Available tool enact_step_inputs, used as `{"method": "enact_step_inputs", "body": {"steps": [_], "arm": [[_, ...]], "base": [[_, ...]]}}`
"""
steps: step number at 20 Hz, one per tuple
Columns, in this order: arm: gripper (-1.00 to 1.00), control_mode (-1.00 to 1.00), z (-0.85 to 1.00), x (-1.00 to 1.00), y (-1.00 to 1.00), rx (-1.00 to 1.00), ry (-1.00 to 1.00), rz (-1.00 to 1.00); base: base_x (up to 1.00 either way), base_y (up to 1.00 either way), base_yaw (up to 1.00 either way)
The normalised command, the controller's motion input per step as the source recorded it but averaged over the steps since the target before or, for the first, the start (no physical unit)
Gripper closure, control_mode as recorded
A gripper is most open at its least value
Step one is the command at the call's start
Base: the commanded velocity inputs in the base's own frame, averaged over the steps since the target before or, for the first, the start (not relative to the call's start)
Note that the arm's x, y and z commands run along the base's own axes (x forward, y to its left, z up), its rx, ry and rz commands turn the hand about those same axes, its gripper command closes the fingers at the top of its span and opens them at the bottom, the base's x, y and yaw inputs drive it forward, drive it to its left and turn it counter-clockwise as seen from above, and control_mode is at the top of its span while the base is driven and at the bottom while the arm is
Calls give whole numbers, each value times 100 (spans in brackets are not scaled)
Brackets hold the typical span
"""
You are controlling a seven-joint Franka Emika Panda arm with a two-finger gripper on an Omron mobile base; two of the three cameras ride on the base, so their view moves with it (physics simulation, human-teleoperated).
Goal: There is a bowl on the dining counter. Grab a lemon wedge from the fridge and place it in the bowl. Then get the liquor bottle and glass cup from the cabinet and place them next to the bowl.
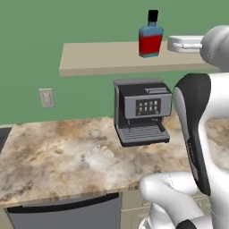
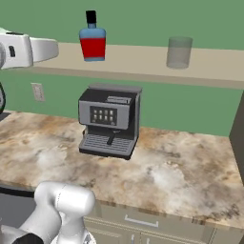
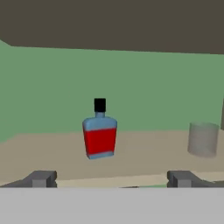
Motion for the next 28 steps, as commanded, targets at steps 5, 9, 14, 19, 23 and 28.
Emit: {"method": "enact_step_inputs", "body": {"steps": [5, 9, 14, 19, 23, 28], "arm": [[-100, -100, 14, 75, 0, 0, 0, 0], [-100, -100, 19, 64, 0, 0, 0, 0], [-100, -100, 20, 54, 1, 0, 0, 0], [-100, -100, 13, 50, 2, 0, 0, 0], [-100, -100, 7, 51, 2, 0, 0, 0], [-100, -100, 2, 47, 1, 0, 0, 0]], "base": [[0, 0, 0], [0, 0, 0], [0, 0, 0], [0, 0, 0], [0, 0, 0], [0, 0, 0]]}}
